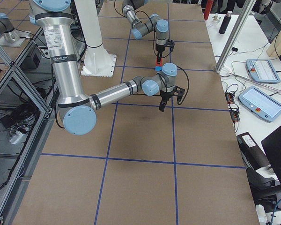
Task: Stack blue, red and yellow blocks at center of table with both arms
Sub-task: 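Lower the red cube onto the blue cube and open the left gripper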
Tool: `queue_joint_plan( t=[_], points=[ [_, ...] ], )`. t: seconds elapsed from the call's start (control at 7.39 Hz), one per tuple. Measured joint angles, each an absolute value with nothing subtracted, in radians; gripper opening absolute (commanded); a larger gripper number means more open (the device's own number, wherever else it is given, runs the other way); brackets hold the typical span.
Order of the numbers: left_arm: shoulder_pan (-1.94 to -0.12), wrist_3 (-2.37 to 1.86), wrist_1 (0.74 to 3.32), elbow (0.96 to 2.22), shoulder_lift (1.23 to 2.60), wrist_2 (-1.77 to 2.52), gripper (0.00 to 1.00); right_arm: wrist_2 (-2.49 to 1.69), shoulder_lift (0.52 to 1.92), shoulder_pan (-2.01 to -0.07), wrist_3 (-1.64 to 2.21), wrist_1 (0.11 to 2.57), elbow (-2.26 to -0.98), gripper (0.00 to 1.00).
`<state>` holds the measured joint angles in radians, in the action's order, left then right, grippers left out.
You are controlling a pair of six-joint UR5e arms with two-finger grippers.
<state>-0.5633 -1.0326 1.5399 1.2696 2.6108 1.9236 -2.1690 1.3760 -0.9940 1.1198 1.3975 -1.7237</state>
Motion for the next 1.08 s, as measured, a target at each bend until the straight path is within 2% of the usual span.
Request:
queue_joint_plan(
  t=[0.14, 0.27, 0.41, 0.54, 0.68, 1.08],
  points=[
    [-0.563, -1.033, 1.54, 1.269, 2.611, 1.924, 0.63, -2.169, 1.376, -0.994, 1.12, 1.397, -1.723, 1.0],
    [-0.561, -1.033, 1.54, 1.269, 2.611, 1.923, 0.77, -2.169, 1.376, -0.994, 1.12, 1.397, -1.723, 1.0],
    [-0.56, -1.033, 1.54, 1.269, 2.611, 1.923, 0.8, -2.169, 1.375, -0.994, 1.12, 1.397, -1.723, 1.0],
    [-0.559, -1.033, 1.54, 1.269, 2.611, 1.922, 0.92, -2.169, 1.375, -0.994, 1.12, 1.397, -1.724, 1.0],
    [-0.559, -1.033, 1.54, 1.269, 2.611, 1.922, 0.97, -2.17, 1.375, -0.994, 1.12, 1.397, -1.725, 1.0],
    [-0.559, -1.035, 1.538, 1.27, 2.611, 1.921, 0.99, -2.172, 1.374, -0.994, 1.12, 1.397, -1.727, 1.0]
  ],
)
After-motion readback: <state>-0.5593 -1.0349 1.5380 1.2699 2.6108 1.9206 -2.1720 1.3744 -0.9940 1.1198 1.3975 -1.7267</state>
